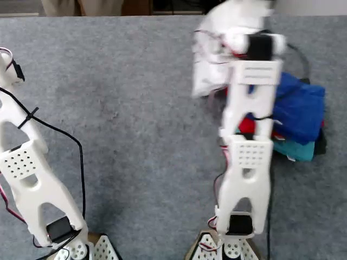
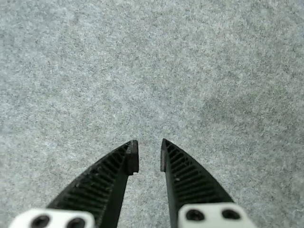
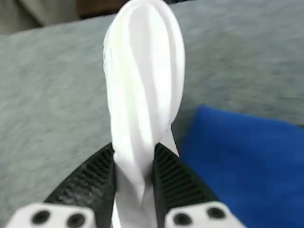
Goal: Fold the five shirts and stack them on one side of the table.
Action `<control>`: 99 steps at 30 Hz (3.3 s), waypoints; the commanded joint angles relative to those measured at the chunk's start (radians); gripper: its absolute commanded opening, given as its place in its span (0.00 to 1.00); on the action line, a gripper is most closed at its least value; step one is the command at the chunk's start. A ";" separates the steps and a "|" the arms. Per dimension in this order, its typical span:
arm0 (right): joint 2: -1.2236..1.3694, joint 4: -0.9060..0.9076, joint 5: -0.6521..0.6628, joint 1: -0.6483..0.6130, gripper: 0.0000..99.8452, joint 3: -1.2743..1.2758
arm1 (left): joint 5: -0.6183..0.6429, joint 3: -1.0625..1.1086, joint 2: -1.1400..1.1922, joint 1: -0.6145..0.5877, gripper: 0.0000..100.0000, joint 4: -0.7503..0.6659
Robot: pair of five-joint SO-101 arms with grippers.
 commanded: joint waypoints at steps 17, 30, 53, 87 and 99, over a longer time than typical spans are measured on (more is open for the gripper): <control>-0.432 0.011 0.078 0.484 0.03 0.969 | -0.003 -0.003 -0.068 0.014 0.10 0.012; -0.693 0.014 0.138 0.530 0.49 1.053 | -0.006 -0.002 -0.068 0.012 0.10 0.012; -1.624 -0.127 0.775 0.047 0.01 1.914 | -0.012 1.568 -1.076 0.419 0.03 -0.147; -2.720 -0.621 0.638 -0.027 0.01 3.293 | -0.143 2.926 -2.427 0.420 0.03 -0.729; -2.727 -0.486 0.635 -0.025 0.01 3.293 | -0.143 3.084 -2.666 0.390 0.03 -0.730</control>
